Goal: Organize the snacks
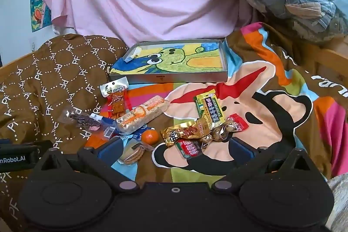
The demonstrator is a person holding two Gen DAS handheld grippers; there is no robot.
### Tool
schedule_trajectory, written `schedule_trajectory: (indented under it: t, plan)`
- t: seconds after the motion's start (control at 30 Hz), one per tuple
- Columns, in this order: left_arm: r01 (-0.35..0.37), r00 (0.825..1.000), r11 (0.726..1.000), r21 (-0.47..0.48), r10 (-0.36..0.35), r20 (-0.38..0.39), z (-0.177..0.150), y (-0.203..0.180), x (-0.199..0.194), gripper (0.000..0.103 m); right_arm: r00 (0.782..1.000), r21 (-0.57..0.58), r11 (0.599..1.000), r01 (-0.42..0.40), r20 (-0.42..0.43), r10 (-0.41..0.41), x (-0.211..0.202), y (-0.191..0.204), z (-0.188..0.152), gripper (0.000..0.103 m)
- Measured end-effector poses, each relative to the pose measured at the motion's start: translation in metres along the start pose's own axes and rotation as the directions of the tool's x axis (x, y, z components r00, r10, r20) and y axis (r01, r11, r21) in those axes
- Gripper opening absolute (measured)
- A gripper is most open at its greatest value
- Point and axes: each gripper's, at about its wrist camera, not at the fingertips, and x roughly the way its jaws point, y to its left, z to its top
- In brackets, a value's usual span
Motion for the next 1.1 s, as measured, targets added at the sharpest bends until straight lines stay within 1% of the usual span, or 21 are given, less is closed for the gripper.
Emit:
schedule_trajectory:
  t: [0.07,0.1,1.1]
  plan:
    - [0.002,1.0,1.0,0.0,-0.002,-0.001,0.0,0.0001,0.0005,0.103,1.0,-0.002,1.0,0.002,-0.01,-0.002,0.0001,0.0014,0.0029,0.102]
    - [0.002,1.0,1.0,0.002,-0.002,-0.002,0.0,-0.0001,0.0008,0.103,1.0,0.007,1.0,-0.011,-0.007,0.011,0.0006,-0.0045,0.0015,0.102]
    - [0.004,1.0,1.0,-0.011,-0.004,-0.002,0.0016,0.0013,-0.0016,0.103,1.0,0.002,1.0,-0.012,-0.015,0.012,0.0016,0.0003,0.0016,0.102]
